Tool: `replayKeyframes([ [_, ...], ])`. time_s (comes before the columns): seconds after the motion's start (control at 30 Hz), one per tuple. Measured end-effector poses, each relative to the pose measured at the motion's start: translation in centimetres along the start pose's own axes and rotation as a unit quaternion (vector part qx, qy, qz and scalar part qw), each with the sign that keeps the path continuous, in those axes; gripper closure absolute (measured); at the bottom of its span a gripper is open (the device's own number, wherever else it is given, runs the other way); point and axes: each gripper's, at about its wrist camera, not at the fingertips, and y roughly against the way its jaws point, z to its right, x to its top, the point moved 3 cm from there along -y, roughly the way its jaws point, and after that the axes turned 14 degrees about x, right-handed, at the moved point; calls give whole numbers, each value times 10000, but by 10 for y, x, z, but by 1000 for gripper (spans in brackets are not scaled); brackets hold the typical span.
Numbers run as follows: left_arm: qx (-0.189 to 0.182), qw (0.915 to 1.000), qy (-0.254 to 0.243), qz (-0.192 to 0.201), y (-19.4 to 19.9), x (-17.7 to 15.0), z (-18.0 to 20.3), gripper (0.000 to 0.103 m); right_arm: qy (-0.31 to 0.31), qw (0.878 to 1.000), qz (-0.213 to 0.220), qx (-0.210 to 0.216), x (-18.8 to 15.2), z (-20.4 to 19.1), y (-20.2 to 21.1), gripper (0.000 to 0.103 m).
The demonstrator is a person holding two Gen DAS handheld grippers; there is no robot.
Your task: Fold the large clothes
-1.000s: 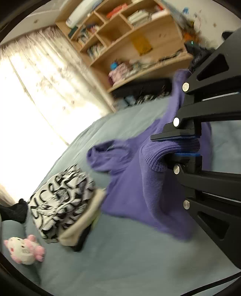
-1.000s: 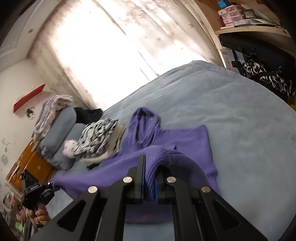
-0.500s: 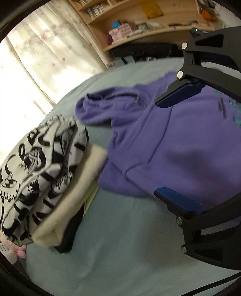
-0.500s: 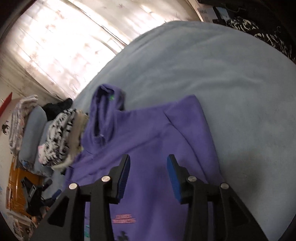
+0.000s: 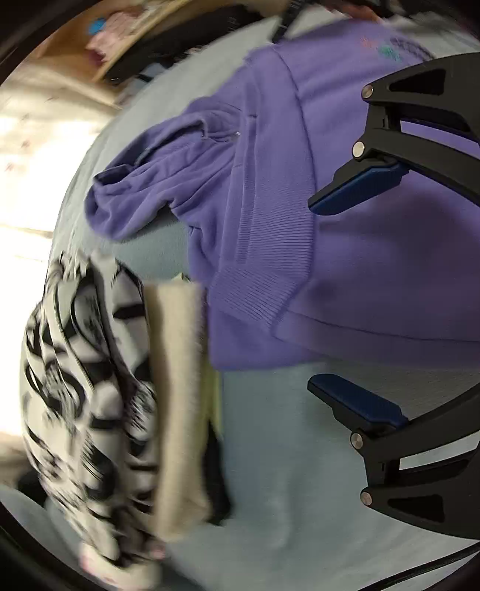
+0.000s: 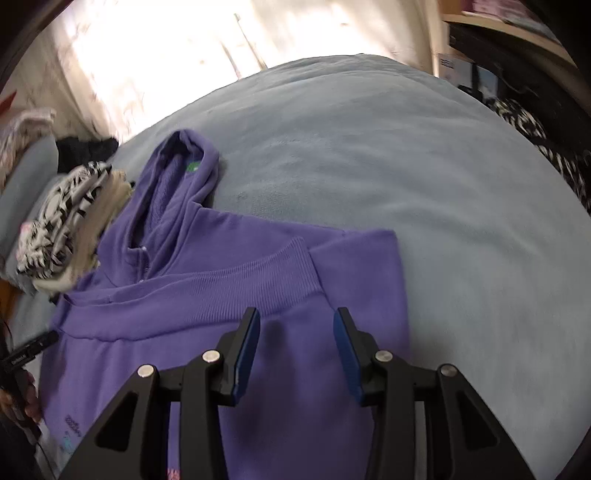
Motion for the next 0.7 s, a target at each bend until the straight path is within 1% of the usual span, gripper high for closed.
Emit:
replayKeyframes([
  [0.03, 68, 9997, -212, 83, -2, 3, 7, 18, 101, 9999, -65, -89, 3, 0, -6, 61],
  [0.1, 160, 9986, -468, 201, -1, 7, 16, 24, 226, 9994, -223, -148, 6, 1, -15, 61],
  [0.13, 214, 9973, -642, 269, -2, 9, 22, 33, 269, 9991, -284, -170, 7, 3, -20, 61],
  [0.17, 366, 9950, -860, 346, -4, 10, 28, 36, 287, 9990, -311, -127, 6, 5, -23, 61],
  [0.2, 431, 9937, -950, 400, -3, 10, 31, 44, 315, 9990, -298, -108, 5, 4, -24, 62],
  [0.23, 525, 9911, -1115, 497, -4, 10, 35, 58, 380, 9988, -267, -135, 3, 4, -25, 64],
  [0.27, 644, 9887, -1232, 557, -4, 9, 38, 76, 477, 9985, -208, -194, 0, 2, -24, 69],
  [0.3, 774, 9860, -1344, 610, -4, 9, 40, 84, 559, 9979, -195, -261, -2, 0, -24, 85],
  [0.33, 908, 9834, -1423, 664, -4, 9, 41, 88, 697, 9965, -178, -416, -6, -3, -23, 90],
  [0.43, 1208, 9788, -1419, 853, 3, 8, 39, 93, 892, 9943, 27, -589, -13, -11, -11, 93],
  [0.47, 1300, 9777, -1353, 945, 8, 9, 36, 94, 885, 9941, 142, -611, -13, -12, -4, 93],
  [0.5, 1310, 9781, -1242, 1035, 15, 12, 33, 94, 855, 9941, 253, -612, -12, -14, 2, 93],
  [0.6, 1188, 9808, -837, 1298, 41, 22, 20, 94, 651, 9941, 707, -494, -5, -16, 34, 94],
  [0.67, 988, 9823, -515, 1505, 64, 34, 12, 94, 534, 9919, 1056, -457, 4, -19, 59, 94],
  [0.7, 944, 9823, -434, 1559, 72, 37, 10, 94, 511, 9907, 1172, -460, 6, -20, 65, 94],
])
